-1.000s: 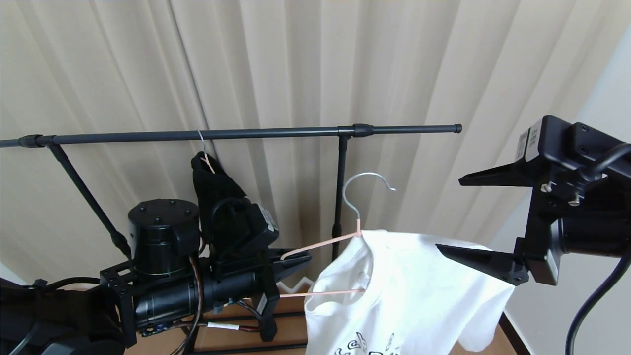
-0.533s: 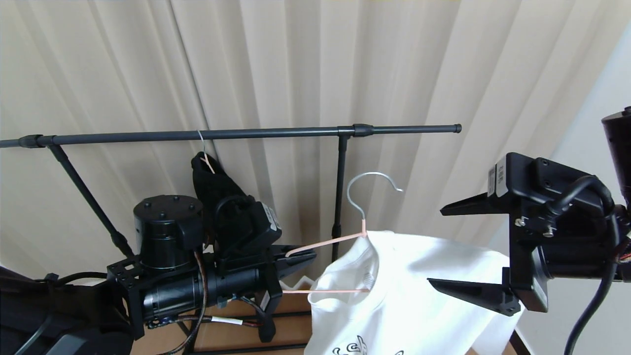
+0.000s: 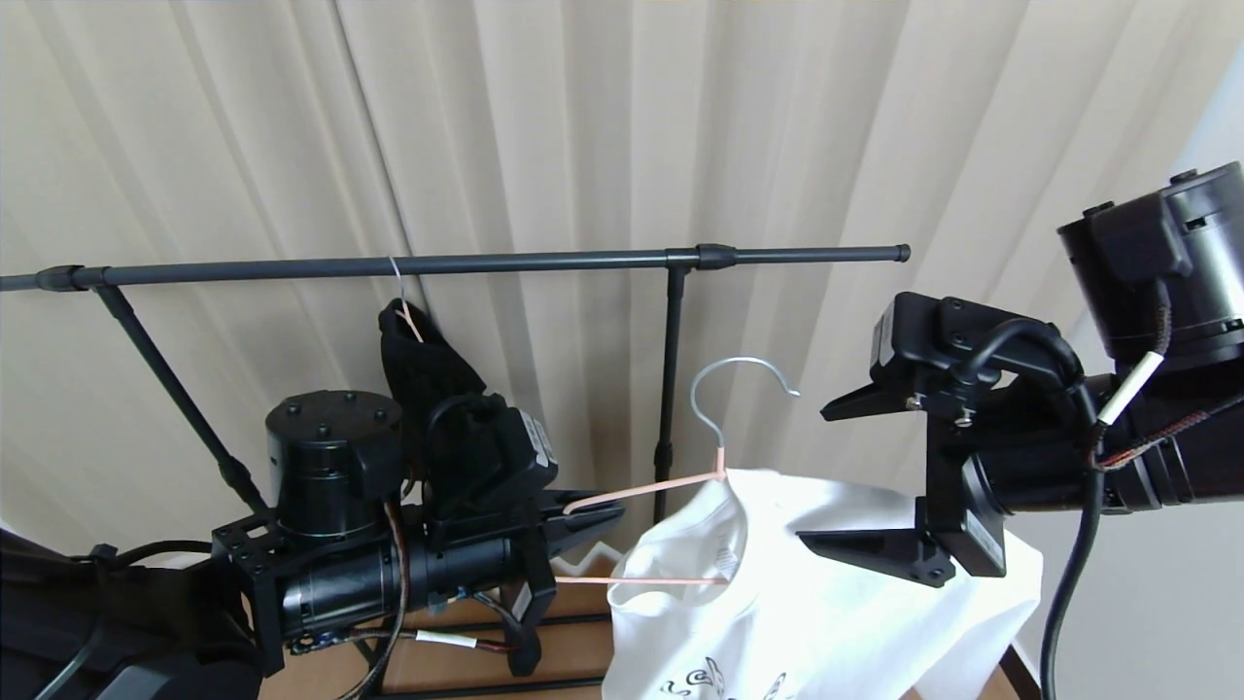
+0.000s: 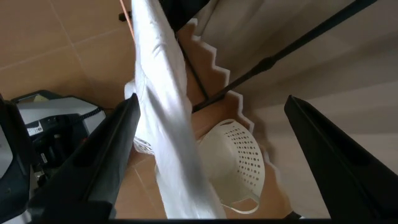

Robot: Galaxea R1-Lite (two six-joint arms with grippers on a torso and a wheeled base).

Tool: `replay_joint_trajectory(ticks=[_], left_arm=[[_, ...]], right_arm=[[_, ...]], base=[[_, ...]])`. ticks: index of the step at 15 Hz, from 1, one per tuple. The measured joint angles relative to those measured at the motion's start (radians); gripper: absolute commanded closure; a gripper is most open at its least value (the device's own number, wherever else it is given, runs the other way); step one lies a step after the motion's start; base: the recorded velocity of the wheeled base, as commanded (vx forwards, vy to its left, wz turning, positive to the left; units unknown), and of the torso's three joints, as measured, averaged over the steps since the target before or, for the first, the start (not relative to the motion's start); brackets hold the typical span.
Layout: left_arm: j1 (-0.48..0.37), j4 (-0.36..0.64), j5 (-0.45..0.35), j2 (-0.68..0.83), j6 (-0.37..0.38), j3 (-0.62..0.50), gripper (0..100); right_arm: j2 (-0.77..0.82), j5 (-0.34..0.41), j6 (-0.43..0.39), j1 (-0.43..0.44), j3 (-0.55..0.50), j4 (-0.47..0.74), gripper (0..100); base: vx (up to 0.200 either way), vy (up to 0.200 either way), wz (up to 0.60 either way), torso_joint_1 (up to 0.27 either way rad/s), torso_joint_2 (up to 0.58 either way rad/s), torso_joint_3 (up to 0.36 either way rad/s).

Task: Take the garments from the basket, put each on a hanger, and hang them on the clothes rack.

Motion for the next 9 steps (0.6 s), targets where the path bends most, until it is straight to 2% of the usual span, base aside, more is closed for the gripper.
replay_joint_trajectory(ticks=[3, 9], left_arm=[[0.001, -0.001, 0.0, -0.002, -0.004, 0.002, 100], [0.0, -0.001, 0.001, -0.007, -0.006, 0.0, 100]], right_arm=[[0.045, -0.002, -0.025, -0.002, -0.045, 0.034, 0], [0.087, 0.0, -0.041, -0.028, -0.054, 0.03, 0]], base=[[0.0, 0.0, 0.0, 0.0, 0.0, 0.0], [0.0, 0.0, 0.0, 0.0, 0.0, 0.0]])
